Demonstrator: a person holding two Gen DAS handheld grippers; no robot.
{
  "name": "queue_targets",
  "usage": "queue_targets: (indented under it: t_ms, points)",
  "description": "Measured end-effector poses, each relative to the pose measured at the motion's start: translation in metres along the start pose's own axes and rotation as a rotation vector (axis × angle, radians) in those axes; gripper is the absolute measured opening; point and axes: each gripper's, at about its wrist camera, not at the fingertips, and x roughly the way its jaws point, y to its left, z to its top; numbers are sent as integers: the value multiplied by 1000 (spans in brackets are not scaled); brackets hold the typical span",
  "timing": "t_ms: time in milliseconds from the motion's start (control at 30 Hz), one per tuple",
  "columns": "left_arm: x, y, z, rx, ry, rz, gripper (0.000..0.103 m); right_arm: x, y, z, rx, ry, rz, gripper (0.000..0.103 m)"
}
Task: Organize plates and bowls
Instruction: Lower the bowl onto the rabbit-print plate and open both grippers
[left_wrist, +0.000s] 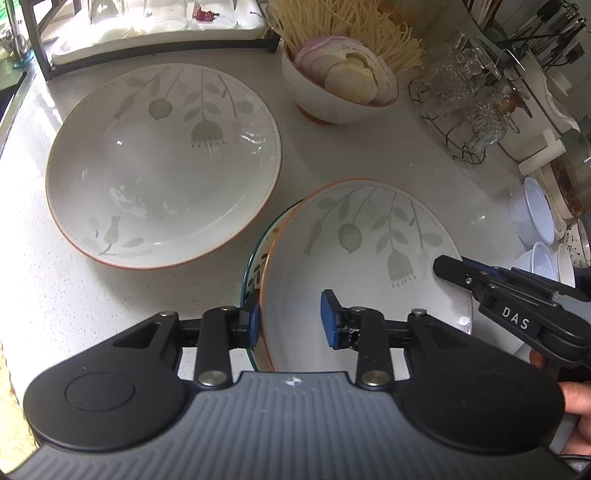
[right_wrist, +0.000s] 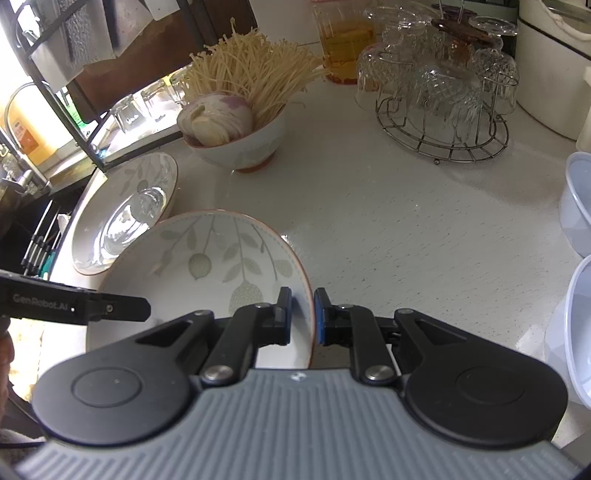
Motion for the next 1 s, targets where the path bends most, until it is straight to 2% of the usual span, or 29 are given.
queue_targets:
  t_ms: [67, 433, 600, 867, 933, 967, 1000]
  points:
    - [-1, 3, 0, -22, 20, -18, 41, 1, 1, 0, -3, 0, 2, 16]
    - [-16, 15, -8, -79, 57, -51, 41, 0, 1, -3, -9, -25, 13, 16]
    - [-29, 15, -13, -84, 24, -32, 41, -1, -2, -5, 31, -42, 23, 16]
    - [-44, 11, -22, -82, -66, -26, 41, -14, 3, -6, 46, -83, -18, 18]
    - [-49, 6, -23, -74, -86, -15, 41, -19, 4, -6, 54, -100, -35, 23]
    - [-52, 4, -23, -74, -92, -9, 41, -23, 4, -6, 61, -109, -33, 35]
    - [-55, 2, -23, -75, -98, 0, 41, -28, 4, -7, 64, -121, -23, 36]
